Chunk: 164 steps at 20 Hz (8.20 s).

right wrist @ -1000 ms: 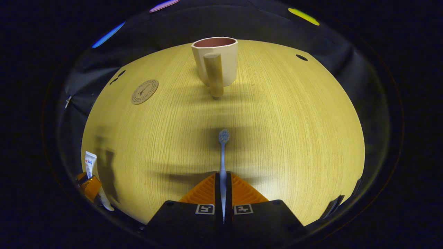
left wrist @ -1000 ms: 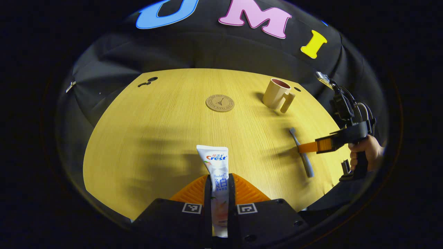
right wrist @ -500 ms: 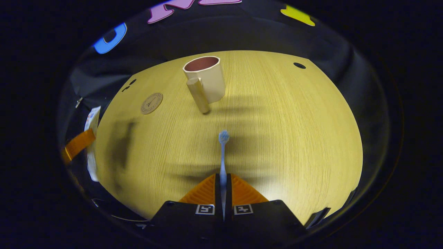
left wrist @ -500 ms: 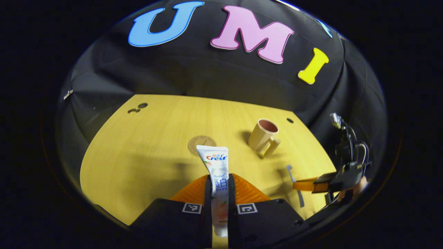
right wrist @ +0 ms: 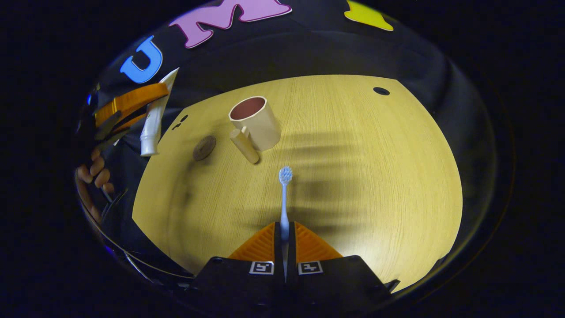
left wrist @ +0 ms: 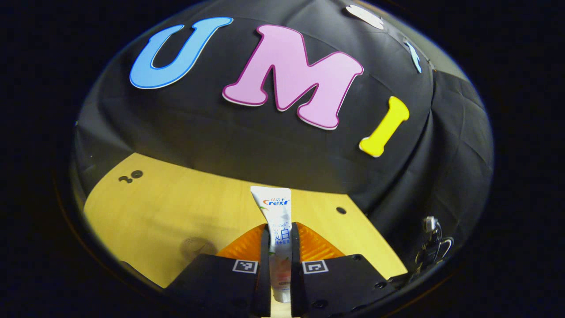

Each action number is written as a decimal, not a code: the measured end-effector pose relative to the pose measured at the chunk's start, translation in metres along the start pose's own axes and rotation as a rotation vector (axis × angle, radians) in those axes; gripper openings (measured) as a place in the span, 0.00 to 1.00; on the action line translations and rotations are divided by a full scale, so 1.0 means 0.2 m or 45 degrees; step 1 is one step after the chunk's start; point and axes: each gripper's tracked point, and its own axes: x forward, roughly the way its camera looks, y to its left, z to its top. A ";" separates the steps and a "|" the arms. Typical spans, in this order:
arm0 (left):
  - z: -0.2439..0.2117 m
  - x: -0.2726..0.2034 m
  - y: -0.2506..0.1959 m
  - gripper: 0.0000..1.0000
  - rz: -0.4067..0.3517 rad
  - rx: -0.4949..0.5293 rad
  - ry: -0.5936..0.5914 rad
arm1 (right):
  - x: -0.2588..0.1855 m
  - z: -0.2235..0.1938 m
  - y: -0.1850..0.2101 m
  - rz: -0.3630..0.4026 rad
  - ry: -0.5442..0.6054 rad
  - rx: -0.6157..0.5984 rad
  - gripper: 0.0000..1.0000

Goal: Put the toothbrush and toothpaste on the desktop into the cup, then pick up the cup and place it on the coaster on the desktop.

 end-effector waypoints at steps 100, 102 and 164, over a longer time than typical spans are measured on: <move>-0.84 -0.82 0.34 0.92 0.225 0.052 0.228 | 0.25 0.87 0.29 0.043 -0.301 -0.007 0.98; -0.88 -0.87 0.41 0.92 0.252 0.026 0.240 | 0.30 0.83 0.30 0.026 -0.213 0.042 0.98; -1.10 -1.21 0.81 0.89 0.331 0.018 0.408 | 0.76 0.72 0.69 -0.157 0.229 -0.137 0.36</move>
